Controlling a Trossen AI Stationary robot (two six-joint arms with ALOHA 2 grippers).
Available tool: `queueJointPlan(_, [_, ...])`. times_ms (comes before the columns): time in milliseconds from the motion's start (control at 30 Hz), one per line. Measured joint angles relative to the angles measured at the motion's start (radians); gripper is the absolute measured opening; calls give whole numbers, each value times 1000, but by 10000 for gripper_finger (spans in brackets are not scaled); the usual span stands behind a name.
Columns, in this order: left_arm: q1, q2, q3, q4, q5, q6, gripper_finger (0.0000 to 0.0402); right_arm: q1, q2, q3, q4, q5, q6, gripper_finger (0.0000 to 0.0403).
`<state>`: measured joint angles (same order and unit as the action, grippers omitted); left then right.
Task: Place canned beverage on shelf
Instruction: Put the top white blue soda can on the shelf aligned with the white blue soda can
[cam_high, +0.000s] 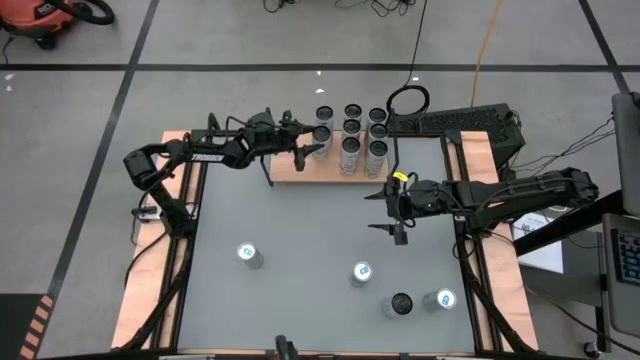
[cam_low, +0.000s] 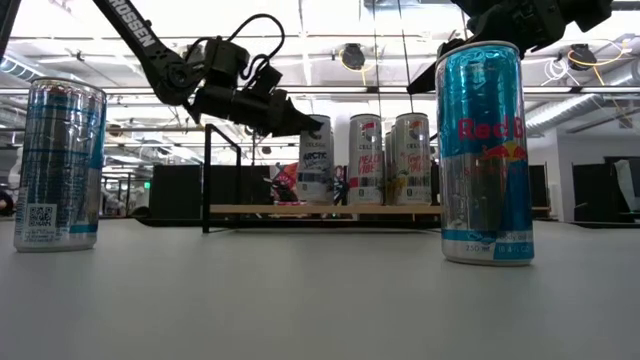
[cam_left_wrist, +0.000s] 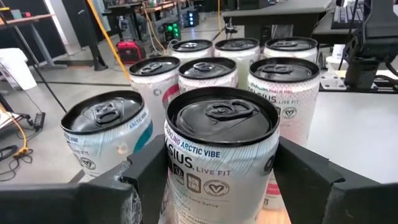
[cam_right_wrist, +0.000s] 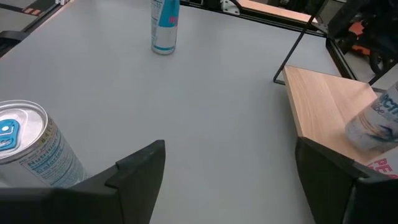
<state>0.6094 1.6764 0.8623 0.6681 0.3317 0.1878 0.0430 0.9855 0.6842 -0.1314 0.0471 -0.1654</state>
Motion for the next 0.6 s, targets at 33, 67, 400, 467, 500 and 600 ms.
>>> queueJointPlan(33, [0, 0, 0, 3, 0, -6, 242, 0, 0, 0, 0, 0, 0, 295])
queueJointPlan(67, [0, 1, 0, 7, 0, -16, 242, 0, 0, 0, 0, 0, 0, 295])
queueJointPlan(400, [3, 15, 0, 19, 0, -25, 242, 0, 0, 0, 0, 0, 2, 295])
queueJointPlan(467, [4, 15, 0, 28, 0, -25, 242, 0, 0, 0, 0, 0, 0, 295])
queueJointPlan(500, [4, 15, 0, 33, 0, -25, 242, 0, 0, 0, 0, 0, 0, 295])
queueJointPlan(600, [4, 15, 0, 33, 0, -25, 242, 0, 0, 0, 0, 0, 0, 295])
